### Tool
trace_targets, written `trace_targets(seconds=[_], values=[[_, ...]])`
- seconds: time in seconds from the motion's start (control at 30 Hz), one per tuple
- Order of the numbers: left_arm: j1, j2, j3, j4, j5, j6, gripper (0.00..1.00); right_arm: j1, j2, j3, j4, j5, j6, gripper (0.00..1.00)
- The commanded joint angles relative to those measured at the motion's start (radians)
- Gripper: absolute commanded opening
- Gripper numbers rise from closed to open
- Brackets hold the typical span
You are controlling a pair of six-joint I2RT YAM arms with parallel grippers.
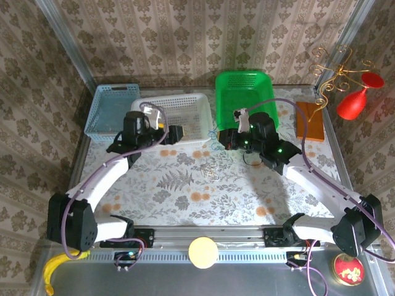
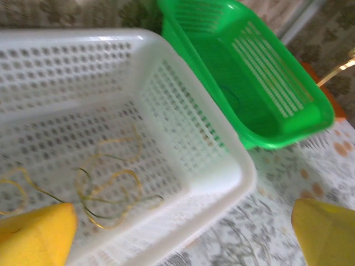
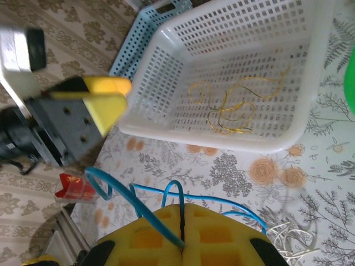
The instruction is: Untangle the cables
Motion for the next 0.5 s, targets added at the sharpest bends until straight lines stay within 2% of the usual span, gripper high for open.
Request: trace_targets(seconds=[0.0,0.07,0.27,0.47], values=[[-0.048,-0.049,-0.069,0.125,0.048,-0.064,1.0,-0.005,-0.027,0.042,-0.034,-0.03,-0.015,0.0],[-0.073,-0.071,-0.089,0.154,0.043,-0.085,1.0,-0.005,-0.027,0.051,-0.038,-0.031,-0.015,0.0],[-0.073,-0.114,-0.06,0.154,0.024,-0.154,1.0,-0.005,-0.039,0.045,-0.026,-0.033,0.002,0.0],[-0.073,-0.091,-0.045,0.251,0.093,-0.293,1.0,-0.005,-0.045,0.041,0.007,-0.038,0.028,0.0]])
